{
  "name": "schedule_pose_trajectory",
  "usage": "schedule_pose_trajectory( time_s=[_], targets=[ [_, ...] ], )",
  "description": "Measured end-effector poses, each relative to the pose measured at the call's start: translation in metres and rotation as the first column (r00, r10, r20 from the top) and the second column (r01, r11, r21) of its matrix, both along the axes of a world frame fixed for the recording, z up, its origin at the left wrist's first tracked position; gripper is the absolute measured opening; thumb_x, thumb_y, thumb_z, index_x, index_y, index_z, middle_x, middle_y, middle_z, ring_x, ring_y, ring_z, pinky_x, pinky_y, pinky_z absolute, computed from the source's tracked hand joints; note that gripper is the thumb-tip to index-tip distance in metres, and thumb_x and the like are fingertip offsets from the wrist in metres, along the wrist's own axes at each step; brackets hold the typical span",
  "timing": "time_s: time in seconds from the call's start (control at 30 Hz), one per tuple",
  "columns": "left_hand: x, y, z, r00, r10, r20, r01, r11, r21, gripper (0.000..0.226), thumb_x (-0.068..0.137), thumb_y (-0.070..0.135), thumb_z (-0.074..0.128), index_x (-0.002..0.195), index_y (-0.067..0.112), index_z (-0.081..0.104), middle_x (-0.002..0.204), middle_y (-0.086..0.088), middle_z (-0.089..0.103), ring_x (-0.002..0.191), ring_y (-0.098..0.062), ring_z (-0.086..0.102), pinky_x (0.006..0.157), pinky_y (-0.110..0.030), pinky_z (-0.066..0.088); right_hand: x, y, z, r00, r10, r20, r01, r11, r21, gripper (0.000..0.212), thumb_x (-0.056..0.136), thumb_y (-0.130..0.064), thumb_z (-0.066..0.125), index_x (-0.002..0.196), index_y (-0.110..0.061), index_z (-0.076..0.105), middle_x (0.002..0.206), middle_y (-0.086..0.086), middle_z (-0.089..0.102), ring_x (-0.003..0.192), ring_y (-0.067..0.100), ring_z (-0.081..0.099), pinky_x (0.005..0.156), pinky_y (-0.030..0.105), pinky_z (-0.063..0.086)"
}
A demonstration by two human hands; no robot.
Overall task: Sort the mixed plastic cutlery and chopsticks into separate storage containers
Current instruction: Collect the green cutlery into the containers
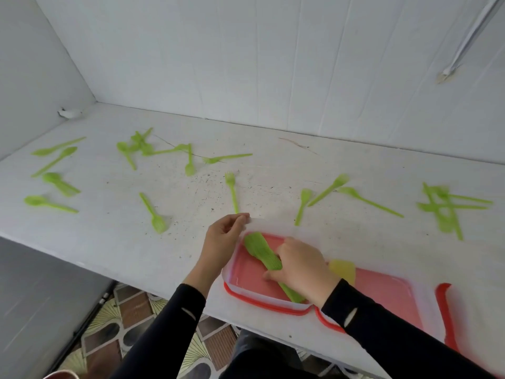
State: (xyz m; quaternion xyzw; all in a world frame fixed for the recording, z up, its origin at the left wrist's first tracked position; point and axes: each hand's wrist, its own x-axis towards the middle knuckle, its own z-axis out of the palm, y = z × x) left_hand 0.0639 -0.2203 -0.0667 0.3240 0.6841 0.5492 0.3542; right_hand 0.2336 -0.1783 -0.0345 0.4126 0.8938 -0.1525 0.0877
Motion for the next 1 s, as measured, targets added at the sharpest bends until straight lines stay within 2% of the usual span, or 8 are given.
schedule_pose_trajectory(
  time_s=[0.1,0.17,0.27,0.33,0.4,0.53,0.83,1.0],
  targets=[
    [-0.001,-0.001,-0.001,1.000,-0.020,0.023,0.020,1.000,0.006,0.017,0.098,0.024,0.059,0.105,0.019,0.074,0.101,0.008,0.075,0.099,-0.008,0.068,0.082,-0.014,0.048,-0.005,0.005,0.011,0.999,-0.029,-0.023,0.029,0.999,-0.014,0.056,0.081,-0.068,0.062,0.064,-0.019,0.040,0.072,-0.004,0.041,0.062,0.014,0.044,0.049,0.029,0.023],
    [-0.001,-0.002,0.002,0.998,-0.032,0.046,0.032,0.999,0.004,0.020,0.099,0.027,0.056,0.103,0.019,0.074,0.100,0.008,0.075,0.096,-0.004,0.068,0.078,-0.011,0.049,-0.011,0.013,0.021,0.995,-0.052,-0.087,0.054,0.998,0.026,0.054,0.089,-0.064,0.053,0.061,-0.019,0.041,0.067,-0.004,0.042,0.058,0.015,0.044,0.048,0.029,0.024],
    [-0.017,-0.001,0.007,0.998,0.013,0.060,-0.014,1.000,0.003,0.026,0.101,0.030,0.052,0.099,0.018,0.075,0.098,0.009,0.075,0.092,-0.008,0.070,0.081,-0.024,0.055,-0.028,0.027,0.038,0.962,-0.035,-0.272,0.045,0.999,0.030,0.030,0.099,-0.047,0.046,0.091,-0.026,0.066,0.083,-0.009,0.061,0.074,0.009,0.057,0.060,0.027,0.039],
    [-0.039,-0.001,0.012,0.998,0.043,0.045,-0.043,0.999,0.002,0.026,0.101,0.031,0.051,0.099,0.019,0.074,0.098,0.010,0.075,0.090,-0.008,0.070,0.080,-0.027,0.054,-0.046,0.032,0.044,0.911,-0.022,-0.411,0.006,0.999,-0.042,0.021,0.098,-0.040,0.049,0.112,-0.036,0.064,0.095,-0.015,0.065,0.072,-0.002,0.052,0.070,0.026,0.043],
    [-0.065,-0.001,0.017,0.997,0.072,0.038,-0.072,0.997,-0.002,0.025,0.101,0.031,0.051,0.098,0.019,0.074,0.098,0.009,0.075,0.090,-0.009,0.070,0.082,-0.028,0.054,-0.069,0.036,0.045,0.883,0.002,-0.470,-0.031,0.998,-0.053,0.021,0.098,-0.036,0.050,0.113,-0.038,0.064,0.099,-0.018,0.065,0.069,-0.005,0.050,0.073,0.025,0.045],
    [-0.148,-0.012,0.020,0.991,0.136,-0.007,-0.136,0.991,-0.007,0.026,0.101,0.030,0.050,0.099,0.020,0.074,0.099,0.009,0.075,0.091,-0.010,0.070,0.083,-0.029,0.054,-0.145,0.044,0.034,0.882,0.062,-0.467,-0.113,0.990,-0.082,0.019,0.097,-0.031,0.052,0.106,-0.037,0.067,0.098,-0.022,0.064,0.069,-0.012,0.051,0.066,0.016,0.038],
    [-0.366,-0.083,0.020,0.944,0.313,-0.106,-0.324,0.940,-0.106,0.024,0.102,0.029,0.050,0.095,0.023,0.072,0.094,0.010,0.075,0.083,-0.008,0.068,0.076,-0.027,0.050,-0.376,0.019,0.012,0.899,0.192,-0.393,-0.279,0.944,-0.176,0.021,0.097,-0.031,0.049,0.105,-0.037,0.067,0.105,-0.023,0.066,0.065,-0.013,0.049,0.065,0.013,0.035],
    [-0.470,-0.125,0.016,0.843,0.438,-0.313,-0.519,0.817,-0.253,0.033,0.099,0.048,0.047,0.089,0.024,0.067,0.083,0.005,0.067,0.083,-0.015,0.062,0.069,-0.029,0.048,-0.480,-0.008,0.002,0.905,0.247,-0.345,-0.327,0.924,-0.197,0.024,0.098,-0.031,0.046,0.109,-0.036,0.067,0.107,-0.021,0.065,0.063,-0.009,0.048,0.067,0.019,0.037]
  ],
)
